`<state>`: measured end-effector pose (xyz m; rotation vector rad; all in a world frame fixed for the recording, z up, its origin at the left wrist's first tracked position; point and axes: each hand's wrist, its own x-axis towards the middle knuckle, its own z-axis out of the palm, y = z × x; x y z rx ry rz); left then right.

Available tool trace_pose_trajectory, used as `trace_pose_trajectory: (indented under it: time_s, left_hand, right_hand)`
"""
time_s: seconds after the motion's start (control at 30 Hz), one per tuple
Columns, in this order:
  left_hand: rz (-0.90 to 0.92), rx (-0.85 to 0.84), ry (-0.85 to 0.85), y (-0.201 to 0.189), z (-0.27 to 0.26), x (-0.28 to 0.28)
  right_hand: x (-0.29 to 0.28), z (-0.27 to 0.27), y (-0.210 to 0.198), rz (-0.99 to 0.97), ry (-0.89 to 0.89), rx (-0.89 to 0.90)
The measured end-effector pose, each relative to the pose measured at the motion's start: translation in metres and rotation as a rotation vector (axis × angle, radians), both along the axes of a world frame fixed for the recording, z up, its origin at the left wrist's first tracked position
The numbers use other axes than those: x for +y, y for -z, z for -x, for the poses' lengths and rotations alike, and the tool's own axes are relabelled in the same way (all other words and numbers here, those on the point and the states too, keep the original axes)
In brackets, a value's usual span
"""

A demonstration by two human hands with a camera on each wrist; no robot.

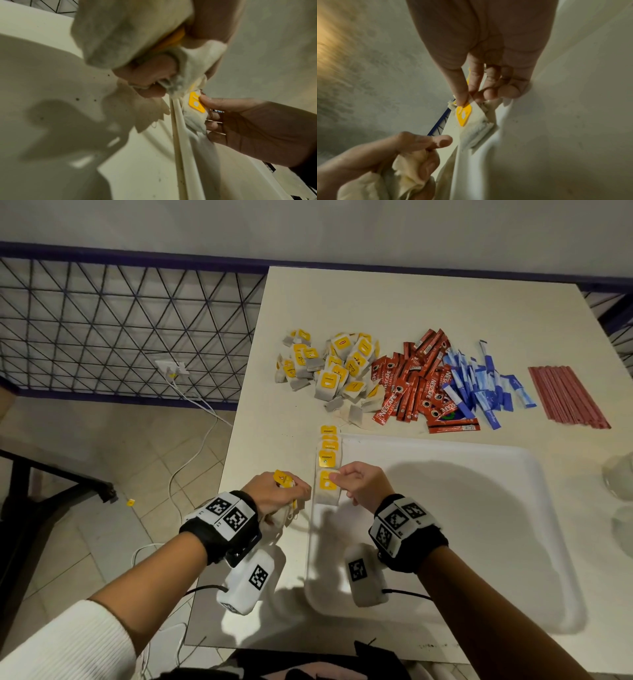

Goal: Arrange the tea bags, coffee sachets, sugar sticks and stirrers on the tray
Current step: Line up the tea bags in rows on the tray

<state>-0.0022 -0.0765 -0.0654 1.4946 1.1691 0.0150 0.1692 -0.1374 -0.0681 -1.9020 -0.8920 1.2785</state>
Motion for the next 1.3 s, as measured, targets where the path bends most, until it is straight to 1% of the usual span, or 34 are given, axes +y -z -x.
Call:
trace_pose_trajectory:
  time_s: [0.07, 0.17, 0.27, 0.4, 0.5, 0.6, 0.9, 1.0, 1.1, 1.17, 1.23, 1.3]
  left_hand:
    - [-0.009, -0.005, -0.057, 0.003, -0.001, 0.003]
    - [0.038, -0.058, -0.086, 0.002, -0.005, 0.002]
    - [0.065, -0.078, -0.099, 0.003, -0.01, 0.0]
    - [0.061, -0.061, -0.118, 0.002, -0.014, 0.0]
    - [0.05, -0.047, -0.116, -0.002, -0.015, 0.002]
    - [0.025, -0.01, -0.091, -0.003, -0.014, 0.006]
    - [-0.011, 0.042, -0.067, -0.007, -0.022, 0.016]
    - [0.027, 0.001, -0.084, -0.008, -0.023, 0.017]
    - [0.062, -0.041, -0.043, -0.013, -0.022, 0.015]
    - [0.089, -0.068, -0.04, -0.018, -0.021, 0.013]
    - [0.087, -0.093, -0.047, -0.018, -0.02, 0.013]
    - [0.098, -0.113, -0.038, -0.023, -0.02, 0.012]
  right_hand:
    - [0.002, -0.002, -0.002, 0.013, -0.016, 0.026]
    - [0.002, -0.004, -0.007, 0.031, -0.049, 0.102]
    - [0.003, -0.006, -0.008, 0.035, -0.074, 0.113]
    - [0.006, -0.006, -0.008, 0.015, -0.036, 0.12]
    - [0.009, -0.006, -0.007, -0.008, -0.007, 0.099]
    - [0.013, -0.007, -0.006, 0.01, 0.014, 0.099]
    - [0.015, -0.007, -0.003, 0.071, 0.001, 0.015]
    - [0.015, -0.007, -0.004, 0.062, 0.002, 0.002]
    - [0.015, -0.008, -0.006, 0.07, 0.0, -0.006]
    - [0.015, -0.01, -0.007, 0.054, 0.02, -0.051]
    - [0.015, -0.011, -0.01, -0.001, 0.042, -0.095]
    - [0.014, -0.011, -0.021, -0.071, 0.005, -0.028]
